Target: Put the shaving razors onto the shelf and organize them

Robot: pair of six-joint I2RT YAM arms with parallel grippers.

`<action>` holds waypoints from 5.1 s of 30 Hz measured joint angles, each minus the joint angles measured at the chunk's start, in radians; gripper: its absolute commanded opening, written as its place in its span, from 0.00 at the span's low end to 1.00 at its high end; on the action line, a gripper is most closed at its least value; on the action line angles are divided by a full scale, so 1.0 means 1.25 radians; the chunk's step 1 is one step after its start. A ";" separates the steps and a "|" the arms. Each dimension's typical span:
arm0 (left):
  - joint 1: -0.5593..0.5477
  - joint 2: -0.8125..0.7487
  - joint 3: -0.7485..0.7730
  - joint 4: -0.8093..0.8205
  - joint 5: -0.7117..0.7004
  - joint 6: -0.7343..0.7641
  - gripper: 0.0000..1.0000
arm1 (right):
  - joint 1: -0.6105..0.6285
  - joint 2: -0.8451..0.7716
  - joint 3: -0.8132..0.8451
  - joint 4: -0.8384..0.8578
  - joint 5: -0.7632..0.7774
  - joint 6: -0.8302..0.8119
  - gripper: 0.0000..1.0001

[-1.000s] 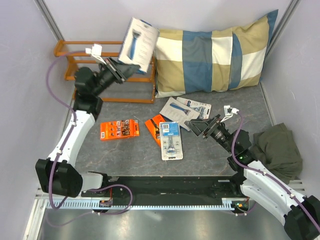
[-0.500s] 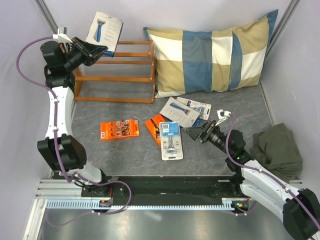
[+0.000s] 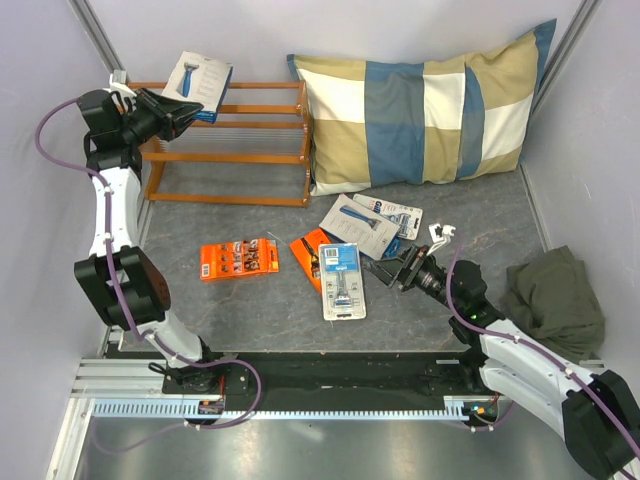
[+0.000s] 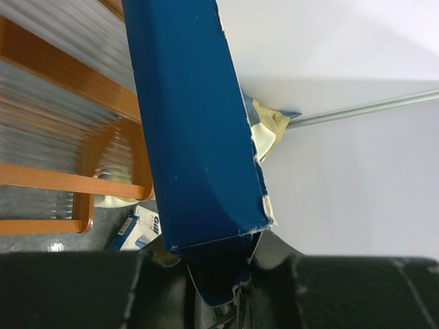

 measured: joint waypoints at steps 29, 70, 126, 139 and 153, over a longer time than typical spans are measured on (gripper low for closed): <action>0.060 0.070 -0.156 0.311 -0.004 -0.116 0.24 | 0.000 0.004 -0.026 0.012 0.000 -0.006 0.98; 0.062 0.119 -0.185 0.431 0.004 -0.180 1.00 | 0.000 -0.026 -0.060 0.009 -0.011 -0.006 0.98; -0.319 -0.711 -0.883 -0.020 -0.179 0.239 1.00 | -0.096 0.232 0.157 -0.292 0.158 -0.186 0.98; -0.323 -0.690 -0.895 -0.018 -0.177 0.264 1.00 | -0.294 0.537 0.143 0.044 -0.074 -0.102 0.98; -0.324 -0.673 -0.912 -0.004 -0.171 0.270 1.00 | -0.296 0.871 0.169 0.554 -0.179 0.077 0.91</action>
